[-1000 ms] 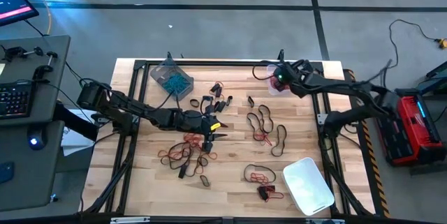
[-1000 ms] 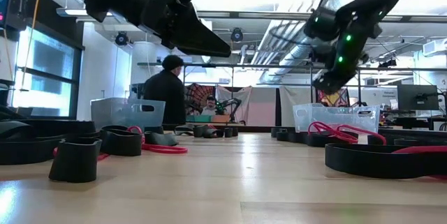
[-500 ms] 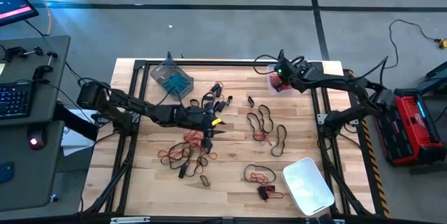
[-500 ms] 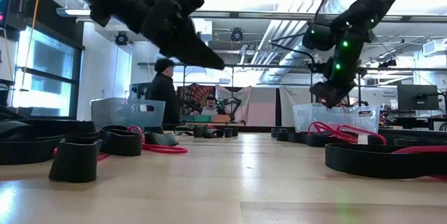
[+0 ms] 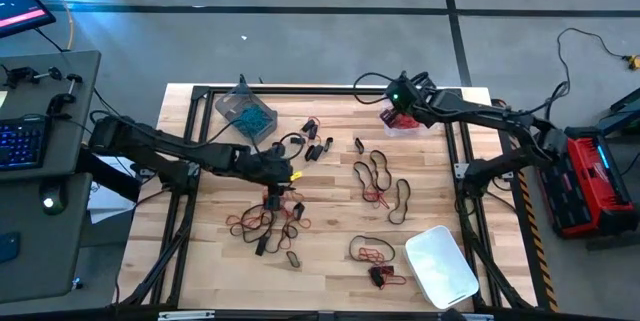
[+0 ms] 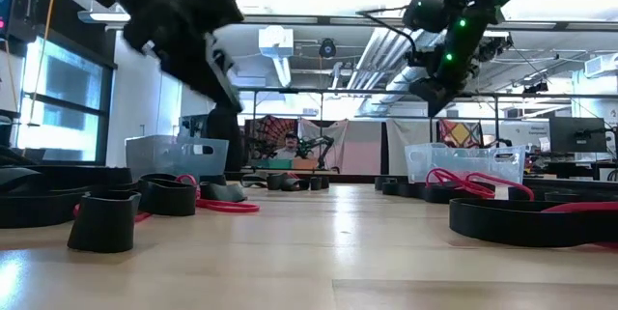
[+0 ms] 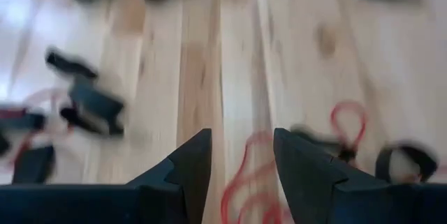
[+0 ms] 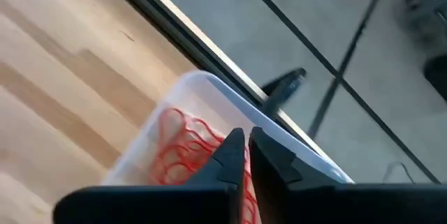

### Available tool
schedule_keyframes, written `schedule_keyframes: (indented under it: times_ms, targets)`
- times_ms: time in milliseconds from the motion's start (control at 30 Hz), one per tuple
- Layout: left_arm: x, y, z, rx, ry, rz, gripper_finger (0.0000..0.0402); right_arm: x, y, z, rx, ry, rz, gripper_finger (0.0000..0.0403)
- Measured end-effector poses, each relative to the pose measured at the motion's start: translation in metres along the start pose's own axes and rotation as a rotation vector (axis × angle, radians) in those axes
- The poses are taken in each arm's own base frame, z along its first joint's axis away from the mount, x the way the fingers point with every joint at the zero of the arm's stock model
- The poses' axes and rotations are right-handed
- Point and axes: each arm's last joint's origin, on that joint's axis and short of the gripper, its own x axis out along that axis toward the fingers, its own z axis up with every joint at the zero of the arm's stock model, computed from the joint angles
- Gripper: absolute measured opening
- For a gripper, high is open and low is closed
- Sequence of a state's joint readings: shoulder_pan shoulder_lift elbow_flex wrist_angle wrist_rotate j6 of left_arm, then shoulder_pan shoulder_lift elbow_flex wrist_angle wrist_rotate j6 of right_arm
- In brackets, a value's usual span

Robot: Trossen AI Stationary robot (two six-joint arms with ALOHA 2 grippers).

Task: Sort rubber bands into baskets
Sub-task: Put the red rubber band into the transparent bin

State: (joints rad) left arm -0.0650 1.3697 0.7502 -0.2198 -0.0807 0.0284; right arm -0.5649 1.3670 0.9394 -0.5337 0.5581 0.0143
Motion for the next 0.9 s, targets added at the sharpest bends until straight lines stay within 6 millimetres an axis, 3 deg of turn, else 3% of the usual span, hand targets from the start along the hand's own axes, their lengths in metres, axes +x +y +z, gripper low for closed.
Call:
schedule_keyframes:
  times_ms: [433, 900]
  targets:
    - [0.044, 0.007, -0.024, 0.063, 0.210, -0.028, 0.0127, -0.023, 0.039, 0.003, -0.072, -0.115, 0.171, 0.0001]
    - [0.061, 0.015, -0.040, 0.061, 0.328, -0.032, 0.0127, -0.039, 0.059, 0.000, -0.128, -0.160, 0.203, 0.0000]
